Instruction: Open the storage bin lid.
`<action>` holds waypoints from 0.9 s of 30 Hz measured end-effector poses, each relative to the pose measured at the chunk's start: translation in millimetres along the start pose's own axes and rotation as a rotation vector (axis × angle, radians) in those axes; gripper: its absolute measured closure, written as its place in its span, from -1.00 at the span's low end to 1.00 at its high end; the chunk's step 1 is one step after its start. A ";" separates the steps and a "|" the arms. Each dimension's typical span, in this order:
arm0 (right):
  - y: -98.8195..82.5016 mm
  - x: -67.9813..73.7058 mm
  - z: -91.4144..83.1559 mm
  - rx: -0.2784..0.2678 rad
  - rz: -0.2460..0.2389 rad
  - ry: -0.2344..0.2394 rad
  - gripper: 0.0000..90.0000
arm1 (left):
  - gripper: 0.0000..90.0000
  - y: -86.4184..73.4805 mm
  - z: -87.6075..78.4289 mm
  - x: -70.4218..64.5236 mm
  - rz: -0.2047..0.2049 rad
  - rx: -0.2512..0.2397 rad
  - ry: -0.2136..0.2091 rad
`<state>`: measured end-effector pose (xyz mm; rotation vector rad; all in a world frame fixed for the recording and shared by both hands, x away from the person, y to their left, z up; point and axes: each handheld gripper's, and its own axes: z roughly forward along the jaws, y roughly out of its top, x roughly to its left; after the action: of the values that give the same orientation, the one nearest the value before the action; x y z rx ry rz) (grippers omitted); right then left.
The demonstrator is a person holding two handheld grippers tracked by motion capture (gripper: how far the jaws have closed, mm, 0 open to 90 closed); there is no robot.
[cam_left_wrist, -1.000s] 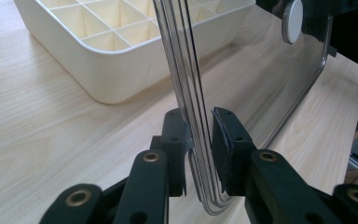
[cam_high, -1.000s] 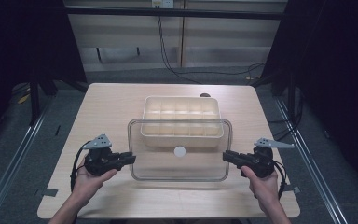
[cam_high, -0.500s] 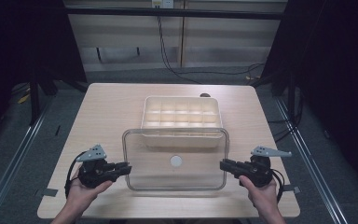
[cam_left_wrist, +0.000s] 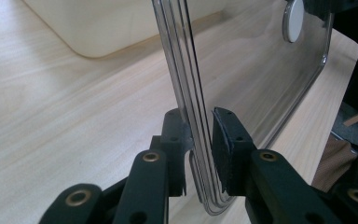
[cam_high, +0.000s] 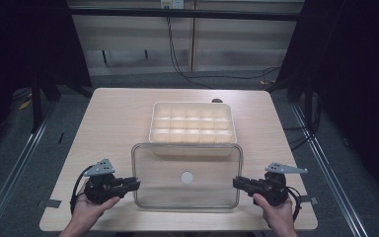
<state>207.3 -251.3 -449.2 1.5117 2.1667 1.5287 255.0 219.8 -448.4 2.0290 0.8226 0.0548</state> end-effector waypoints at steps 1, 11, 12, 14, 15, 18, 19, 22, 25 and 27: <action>-0.9 0.1 0.0 0.002 0.000 -0.001 0.68 | 0.67 -1.5 0.4 -0.5 -0.002 0.005 0.000; -9.6 -3.4 2.7 0.024 0.023 0.011 0.68 | 0.65 -9.7 2.5 -2.2 -0.013 0.030 -0.021; -10.1 -3.6 2.9 0.025 0.025 0.011 0.68 | 0.65 -10.1 3.1 -1.8 -0.016 0.030 -0.025; -11.2 -4.0 3.8 0.030 0.024 0.010 0.68 | 0.63 -11.3 4.6 -0.4 -0.023 0.030 -0.032; -11.6 -4.8 4.6 0.034 0.024 0.009 0.68 | 0.62 -11.7 5.3 0.1 -0.028 0.036 -0.035; -12.7 -7.1 8.7 0.050 0.022 -0.007 0.65 | 0.60 -11.2 7.6 0.8 -0.036 0.037 -0.032; -12.7 -7.5 9.8 0.052 0.019 -0.010 0.64 | 0.60 -10.9 7.9 1.1 -0.037 0.040 -0.031; -12.0 -9.1 12.0 0.053 0.016 -0.013 0.63 | 0.58 -10.2 9.8 2.0 -0.033 0.043 -0.021; -12.4 -10.2 13.8 0.056 0.011 -0.018 0.60 | 0.56 -9.6 12.4 2.9 -0.035 0.051 -0.021; -12.8 -10.3 14.9 0.059 0.013 -0.021 0.59 | 0.54 -9.4 14.3 3.5 -0.037 0.057 -0.017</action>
<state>212.4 -249.3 -470.7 1.5547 2.2131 1.4588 257.6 214.6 -464.8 2.0638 0.8597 -0.0074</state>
